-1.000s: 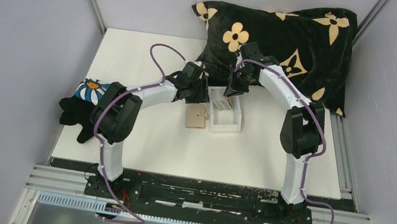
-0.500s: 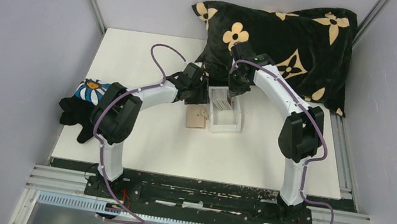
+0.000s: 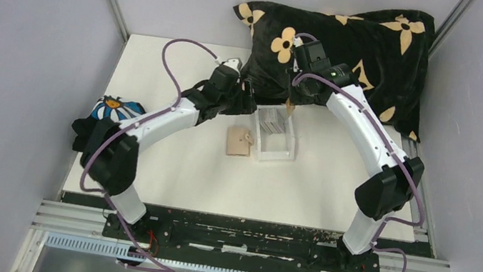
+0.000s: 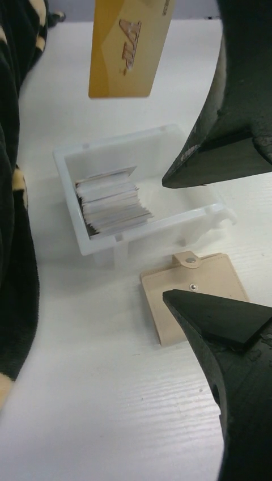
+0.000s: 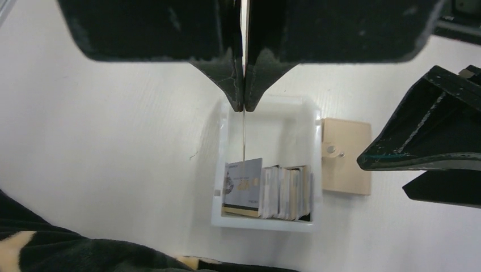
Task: Put the credit cards into the card holder
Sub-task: Pick up the credit card from the storage box, then move the storage box to the center of the board, then open the card holder at the center of the board.
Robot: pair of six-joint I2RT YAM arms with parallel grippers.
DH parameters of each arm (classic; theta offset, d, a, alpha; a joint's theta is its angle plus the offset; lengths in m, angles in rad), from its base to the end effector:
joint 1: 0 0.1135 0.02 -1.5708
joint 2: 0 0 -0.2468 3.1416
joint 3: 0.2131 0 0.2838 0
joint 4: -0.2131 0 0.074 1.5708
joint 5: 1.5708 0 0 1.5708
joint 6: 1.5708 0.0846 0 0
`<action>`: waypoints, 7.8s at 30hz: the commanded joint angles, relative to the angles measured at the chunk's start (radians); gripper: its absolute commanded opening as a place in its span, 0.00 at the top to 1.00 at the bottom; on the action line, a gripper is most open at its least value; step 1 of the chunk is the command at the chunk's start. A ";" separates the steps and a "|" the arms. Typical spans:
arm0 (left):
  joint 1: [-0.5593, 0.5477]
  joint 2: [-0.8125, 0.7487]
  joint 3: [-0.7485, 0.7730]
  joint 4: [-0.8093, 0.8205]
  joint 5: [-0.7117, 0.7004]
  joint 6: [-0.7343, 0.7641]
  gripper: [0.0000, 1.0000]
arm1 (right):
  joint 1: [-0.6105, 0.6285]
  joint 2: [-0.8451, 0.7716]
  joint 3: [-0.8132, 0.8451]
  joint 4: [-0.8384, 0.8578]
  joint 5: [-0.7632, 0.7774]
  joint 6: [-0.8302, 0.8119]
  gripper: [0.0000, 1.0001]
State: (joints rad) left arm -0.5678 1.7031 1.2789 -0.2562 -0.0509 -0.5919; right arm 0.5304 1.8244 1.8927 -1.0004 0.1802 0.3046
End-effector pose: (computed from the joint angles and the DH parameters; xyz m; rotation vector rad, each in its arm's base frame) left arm 0.3844 -0.2401 0.1990 -0.0559 2.3113 -0.5552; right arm 0.3944 0.2137 0.3050 -0.2062 2.4773 0.1279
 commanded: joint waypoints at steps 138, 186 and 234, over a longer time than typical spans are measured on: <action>0.204 -0.518 -1.018 1.098 0.330 -0.627 0.97 | 0.108 0.012 -0.580 0.978 -0.801 0.626 0.56; 0.255 -0.468 -0.925 0.703 0.237 -0.411 0.43 | 0.197 0.162 -0.141 0.241 -0.248 0.151 0.99; 0.254 -0.313 -0.813 0.594 0.319 -0.236 0.55 | 0.217 0.307 -0.080 0.179 0.021 0.256 0.99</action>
State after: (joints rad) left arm -0.3180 1.3830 0.4274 0.3305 0.2459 -0.8806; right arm 0.7609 2.1578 1.8320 -0.8726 0.2066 0.5270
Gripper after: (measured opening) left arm 0.454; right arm 0.014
